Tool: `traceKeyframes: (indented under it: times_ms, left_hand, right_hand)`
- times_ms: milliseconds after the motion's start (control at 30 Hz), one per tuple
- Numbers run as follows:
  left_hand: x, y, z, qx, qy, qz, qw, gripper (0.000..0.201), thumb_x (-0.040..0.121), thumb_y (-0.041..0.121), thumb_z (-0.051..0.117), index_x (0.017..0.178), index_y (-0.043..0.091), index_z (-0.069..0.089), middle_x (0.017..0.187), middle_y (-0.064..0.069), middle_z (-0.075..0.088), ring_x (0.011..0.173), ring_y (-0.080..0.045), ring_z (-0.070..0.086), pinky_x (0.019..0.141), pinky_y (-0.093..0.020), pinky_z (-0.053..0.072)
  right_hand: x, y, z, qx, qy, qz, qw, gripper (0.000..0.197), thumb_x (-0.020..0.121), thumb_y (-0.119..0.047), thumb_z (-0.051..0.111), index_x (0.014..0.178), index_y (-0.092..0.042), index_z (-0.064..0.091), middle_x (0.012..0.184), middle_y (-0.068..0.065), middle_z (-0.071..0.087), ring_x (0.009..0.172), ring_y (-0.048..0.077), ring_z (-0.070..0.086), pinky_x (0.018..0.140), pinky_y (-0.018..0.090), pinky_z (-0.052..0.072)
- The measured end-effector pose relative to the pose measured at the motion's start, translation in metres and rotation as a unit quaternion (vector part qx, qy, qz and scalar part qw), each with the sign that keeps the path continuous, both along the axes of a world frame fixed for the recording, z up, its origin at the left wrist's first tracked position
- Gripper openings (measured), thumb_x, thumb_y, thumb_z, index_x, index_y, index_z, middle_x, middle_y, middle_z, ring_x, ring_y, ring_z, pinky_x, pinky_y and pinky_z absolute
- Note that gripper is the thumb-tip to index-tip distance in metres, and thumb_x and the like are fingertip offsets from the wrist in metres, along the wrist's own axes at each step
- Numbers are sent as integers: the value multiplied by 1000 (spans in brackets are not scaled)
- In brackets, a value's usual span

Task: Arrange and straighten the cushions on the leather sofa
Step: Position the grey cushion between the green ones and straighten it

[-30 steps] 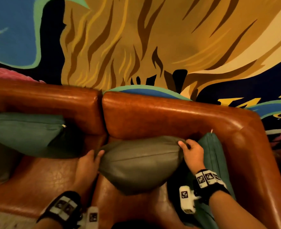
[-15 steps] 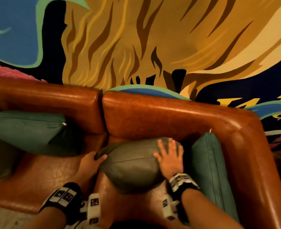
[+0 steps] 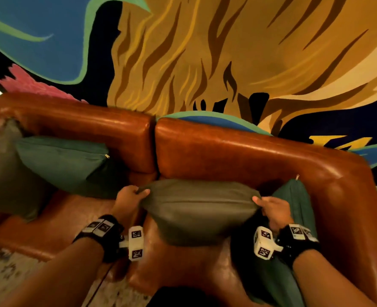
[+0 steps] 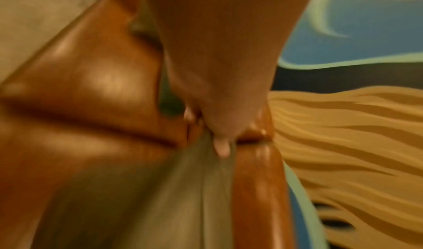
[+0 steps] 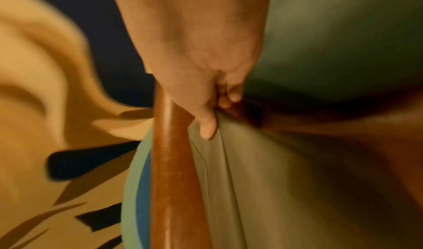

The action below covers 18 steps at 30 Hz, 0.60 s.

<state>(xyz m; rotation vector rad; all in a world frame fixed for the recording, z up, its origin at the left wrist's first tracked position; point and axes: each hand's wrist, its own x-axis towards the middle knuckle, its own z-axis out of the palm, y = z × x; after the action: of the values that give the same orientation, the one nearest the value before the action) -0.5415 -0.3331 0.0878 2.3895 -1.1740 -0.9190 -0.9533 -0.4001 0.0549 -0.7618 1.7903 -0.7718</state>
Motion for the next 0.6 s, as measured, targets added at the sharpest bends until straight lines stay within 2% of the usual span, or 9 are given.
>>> traceKeyframes:
  times_ms: [67, 133, 233, 300, 367, 467, 533, 567, 600]
  left_hand:
    - [-5, 0, -2, -11, -21, 6, 1000, 39, 91, 31, 69, 63, 16, 47, 62, 1, 50, 73, -26, 56, 64, -34, 33]
    - [-13, 2, -6, -25, -7, 24, 999, 33, 92, 31, 68, 69, 16, 49, 66, 2, 53, 74, -23, 54, 66, -31, 34]
    - [-1, 9, -9, -19, -5, 40, 999, 34, 91, 35, 68, 66, 18, 52, 64, 2, 55, 67, -20, 54, 59, -32, 33]
    - [6, 9, -9, -34, 0, 51, 998, 36, 90, 35, 69, 63, 20, 51, 62, 2, 55, 65, -21, 54, 59, -33, 33]
    - [4, 6, -14, -33, 28, 51, 998, 38, 90, 32, 70, 60, 18, 50, 60, 0, 55, 67, -29, 58, 61, -35, 39]
    - [-3, 5, -17, 14, 47, 7, 999, 36, 89, 30, 71, 64, 9, 57, 62, -11, 61, 68, -34, 65, 61, -39, 51]
    - [-15, 7, -12, 10, 9, -31, 999, 29, 92, 32, 67, 76, 8, 61, 72, -10, 65, 76, -31, 68, 64, -35, 50]
    - [-22, 8, -13, -12, -13, -45, 999, 28, 94, 34, 64, 85, 8, 62, 80, -11, 68, 82, -32, 68, 70, -37, 52]
    - [-32, 10, -10, -19, -26, -58, 998, 30, 95, 38, 61, 93, 8, 62, 87, -13, 70, 88, -34, 68, 75, -38, 53]
  right_hand:
    - [-6, 6, -4, 23, -7, -48, 999, 27, 78, -3, 81, 65, -9, 59, 46, -1, 53, 52, 18, 41, 43, 20, 37]
    - [-1, 13, -4, 17, -15, -50, 998, 31, 75, 0, 82, 64, -11, 55, 55, 4, 55, 53, 19, 49, 50, 25, 41]
    - [-6, 20, 1, 11, -84, -49, 995, 37, 77, 3, 80, 64, -14, 51, 51, -3, 54, 42, 7, 48, 41, 19, 40]
    - [-12, 18, 3, 7, -122, -55, 991, 38, 78, 1, 80, 63, -16, 49, 50, -6, 55, 46, 9, 47, 41, 19, 37]
    - [-14, 20, 3, 27, -122, -58, 990, 39, 79, 0, 80, 64, -17, 49, 54, -2, 57, 50, 13, 48, 40, 19, 37]
    - [-16, 22, 7, 64, -14, -3, 998, 38, 70, -14, 89, 70, -13, 50, 66, 10, 54, 56, 22, 50, 41, 20, 42]
    - [-6, 21, 15, 74, 199, 70, 975, 37, 69, -27, 89, 84, -10, 60, 85, 17, 62, 80, 34, 62, 66, 31, 54]
    - [9, 21, 17, 35, 320, 83, 943, 34, 74, -28, 84, 96, -12, 63, 99, 19, 64, 95, 39, 62, 80, 39, 53]
    - [34, 23, 20, -45, 396, 102, 911, 34, 79, -27, 78, 107, -15, 64, 111, 19, 63, 104, 41, 60, 88, 44, 50]
